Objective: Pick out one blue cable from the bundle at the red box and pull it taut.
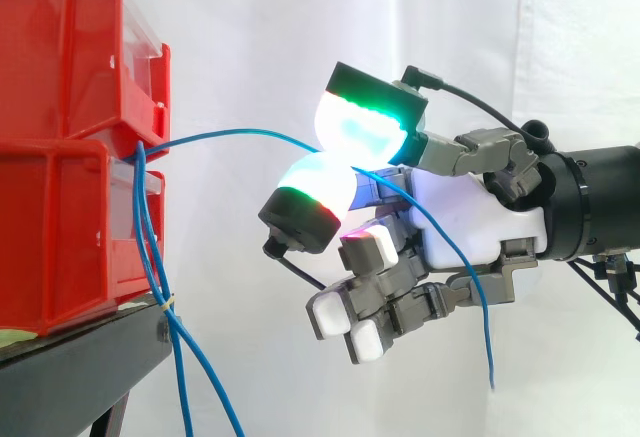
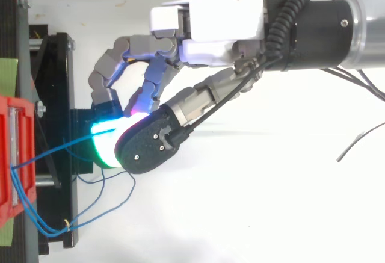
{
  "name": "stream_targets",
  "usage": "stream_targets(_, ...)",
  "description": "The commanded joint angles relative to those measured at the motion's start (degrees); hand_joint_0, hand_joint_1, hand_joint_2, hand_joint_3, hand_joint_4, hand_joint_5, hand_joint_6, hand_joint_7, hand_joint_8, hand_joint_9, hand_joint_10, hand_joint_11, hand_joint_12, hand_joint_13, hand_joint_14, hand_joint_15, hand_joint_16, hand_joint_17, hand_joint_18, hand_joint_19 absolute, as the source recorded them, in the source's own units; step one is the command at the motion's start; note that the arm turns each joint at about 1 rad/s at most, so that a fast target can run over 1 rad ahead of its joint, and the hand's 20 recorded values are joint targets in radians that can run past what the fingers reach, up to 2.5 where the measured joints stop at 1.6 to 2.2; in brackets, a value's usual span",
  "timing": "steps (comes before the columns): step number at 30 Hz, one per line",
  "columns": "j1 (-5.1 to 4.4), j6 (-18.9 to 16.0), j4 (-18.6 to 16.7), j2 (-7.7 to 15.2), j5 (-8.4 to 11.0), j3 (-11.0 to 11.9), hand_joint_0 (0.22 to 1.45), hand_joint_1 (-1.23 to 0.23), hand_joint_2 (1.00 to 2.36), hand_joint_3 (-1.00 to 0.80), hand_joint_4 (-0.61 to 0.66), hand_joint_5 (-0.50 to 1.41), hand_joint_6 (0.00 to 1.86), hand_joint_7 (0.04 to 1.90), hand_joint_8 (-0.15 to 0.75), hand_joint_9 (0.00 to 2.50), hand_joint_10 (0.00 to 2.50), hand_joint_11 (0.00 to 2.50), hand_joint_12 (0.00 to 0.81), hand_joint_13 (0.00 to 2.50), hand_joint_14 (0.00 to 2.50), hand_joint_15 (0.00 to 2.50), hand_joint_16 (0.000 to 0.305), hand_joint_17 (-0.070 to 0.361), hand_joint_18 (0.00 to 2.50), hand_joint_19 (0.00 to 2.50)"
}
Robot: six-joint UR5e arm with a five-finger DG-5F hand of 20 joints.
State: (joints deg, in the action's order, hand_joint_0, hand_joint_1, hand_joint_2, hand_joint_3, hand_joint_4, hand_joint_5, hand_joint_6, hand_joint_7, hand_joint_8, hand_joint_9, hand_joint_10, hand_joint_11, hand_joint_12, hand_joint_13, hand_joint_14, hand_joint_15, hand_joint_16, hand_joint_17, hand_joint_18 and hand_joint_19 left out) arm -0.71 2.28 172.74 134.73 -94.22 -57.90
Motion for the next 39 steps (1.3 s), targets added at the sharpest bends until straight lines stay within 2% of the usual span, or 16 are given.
stream_targets(1, 0.01, 0.00, -0.12, 0.01, 0.00, -0.02, 0.58, -0.63, 1.00, -0.50, 0.01, -0.14, 0.96, 0.82, 0.216, 1.07, 0.02, 0.67, 0.308, 0.82, 0.02, 0.37, 0.037, 0.084, 0.66, 0.56)
stream_targets(2, 0.01, 0.00, -0.12, 0.01, 0.00, -0.02, 0.54, -0.55, 1.00, -0.50, 0.02, -0.14, 0.96, 0.78, 0.220, 1.09, 0.03, 0.67, 0.313, 0.83, 0.02, 0.37, 0.038, 0.087, 0.66, 0.57)
stream_targets(5, 0.01, 0.09, -0.47, 0.01, 0.00, -0.02, 0.52, -0.42, 1.00, -0.50, 0.02, -0.13, 0.94, 0.82, 0.231, 1.10, 0.02, 0.65, 0.326, 0.84, 0.02, 0.36, 0.040, 0.091, 0.67, 0.57)
stream_targets(9, 0.01, 0.09, -0.56, 0.01, 0.00, -0.02, 0.54, -0.31, 1.00, -0.50, 0.02, -0.13, 0.93, 0.84, 0.222, 1.11, 0.03, 0.65, 0.325, 0.83, 0.02, 0.37, 0.040, 0.089, 0.66, 0.58)
stream_targets(12, 0.10, 0.26, -0.65, 0.01, 0.00, -0.02, 0.59, -0.36, 1.00, -0.50, 0.01, -0.13, 0.92, 0.88, 0.227, 1.12, 0.03, 0.66, 0.321, 0.84, 0.02, 0.37, 0.038, 0.086, 0.65, 0.59)
stream_targets(19, 0.18, 1.06, -1.44, 0.01, 0.26, -0.02, 0.58, -0.54, 1.02, -0.27, 0.01, -0.12, 0.92, 0.98, 0.236, 1.12, 0.03, 0.67, 0.328, 0.84, 0.02, 0.38, 0.039, 0.088, 0.66, 0.59)
stream_targets(22, 0.18, 1.06, -1.53, 0.01, 0.26, -0.02, 0.57, -0.59, 1.02, -0.24, 0.01, -0.13, 0.93, 0.94, 0.234, 1.10, 0.02, 0.68, 0.328, 0.83, 0.02, 0.38, 0.040, 0.089, 0.66, 0.59)
stream_targets(27, 0.27, 1.06, -1.44, 0.01, 0.35, -0.02, 0.58, -0.63, 1.02, -0.25, 0.03, -0.14, 0.94, 0.90, 0.232, 1.07, 0.03, 0.67, 0.323, 0.82, 0.02, 0.37, 0.039, 0.089, 0.65, 0.58)
stream_targets(33, 0.27, 1.06, -1.53, 0.01, 0.53, -0.02, 0.59, -0.67, 1.01, -0.36, 0.04, -0.15, 0.94, 0.87, 0.227, 1.06, 0.03, 0.67, 0.316, 0.82, 0.02, 0.38, 0.039, 0.088, 0.64, 0.58)
stream_targets(37, 0.18, 1.06, -1.53, 0.01, 0.53, -0.02, 0.56, -0.55, 1.00, -0.50, 0.05, -0.15, 0.93, 0.86, 0.227, 1.07, 0.02, 0.67, 0.321, 0.83, 0.02, 0.37, 0.040, 0.089, 0.65, 0.58)
stream_targets(39, 0.18, 1.06, -1.53, 0.01, 0.53, 0.07, 0.55, -0.53, 1.00, -0.50, 0.05, -0.15, 0.93, 0.85, 0.226, 1.07, 0.02, 0.68, 0.322, 0.84, 0.02, 0.38, 0.041, 0.091, 0.66, 0.59)
